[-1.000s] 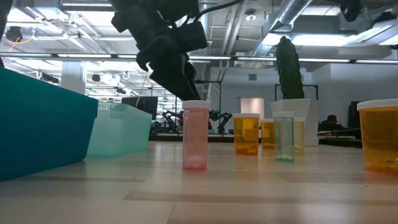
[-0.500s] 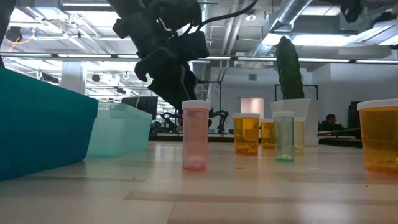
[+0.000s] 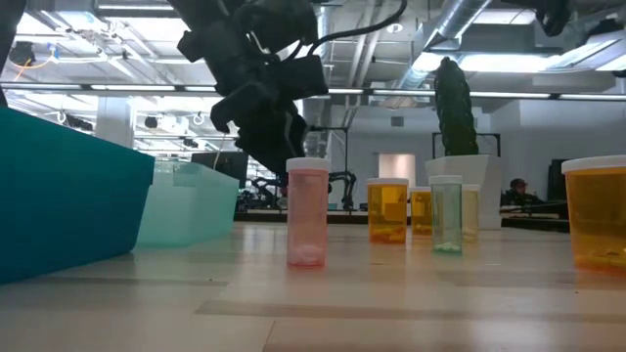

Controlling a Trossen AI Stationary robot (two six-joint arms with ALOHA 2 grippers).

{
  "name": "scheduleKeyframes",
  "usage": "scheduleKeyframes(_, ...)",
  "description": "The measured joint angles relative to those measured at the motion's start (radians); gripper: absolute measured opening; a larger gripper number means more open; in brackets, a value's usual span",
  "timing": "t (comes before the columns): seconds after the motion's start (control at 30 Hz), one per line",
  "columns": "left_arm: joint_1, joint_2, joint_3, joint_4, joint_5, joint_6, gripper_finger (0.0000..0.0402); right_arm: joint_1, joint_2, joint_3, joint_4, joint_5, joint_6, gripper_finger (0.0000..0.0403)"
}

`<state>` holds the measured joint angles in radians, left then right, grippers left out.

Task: Pick and place medicine bottles into bin by pill shape (circle, oval)
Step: Put the middle left big orange pill bottle into the blue bin

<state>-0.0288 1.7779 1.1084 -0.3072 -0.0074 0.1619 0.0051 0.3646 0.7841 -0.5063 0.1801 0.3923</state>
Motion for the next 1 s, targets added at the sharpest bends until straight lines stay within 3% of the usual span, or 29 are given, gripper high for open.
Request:
scheduleKeyframes(0.23,0.000,0.005,0.000,0.010,0.000,-0.010,0.0201,0.000,0.000,0.000,-0.013,0.000,0.000,0.0197)
scheduleKeyframes(0.6,0.000,-0.004,0.099,-0.054,-0.002,-0.066,0.0203,0.000,0.000,0.000,-0.013,0.000,0.000,0.0192)
scheduleKeyframes(0.83,-0.005,-0.100,0.187,-0.217,0.013,-0.160,0.0203,0.000,0.000,0.000,-0.016,0.000,0.000,0.0193)
scheduleKeyframes(1.0,-0.034,-0.238,0.182,-0.303,0.021,-0.305,0.0203,0.000,0.000,0.000,-0.018,0.001,-0.005,0.0189)
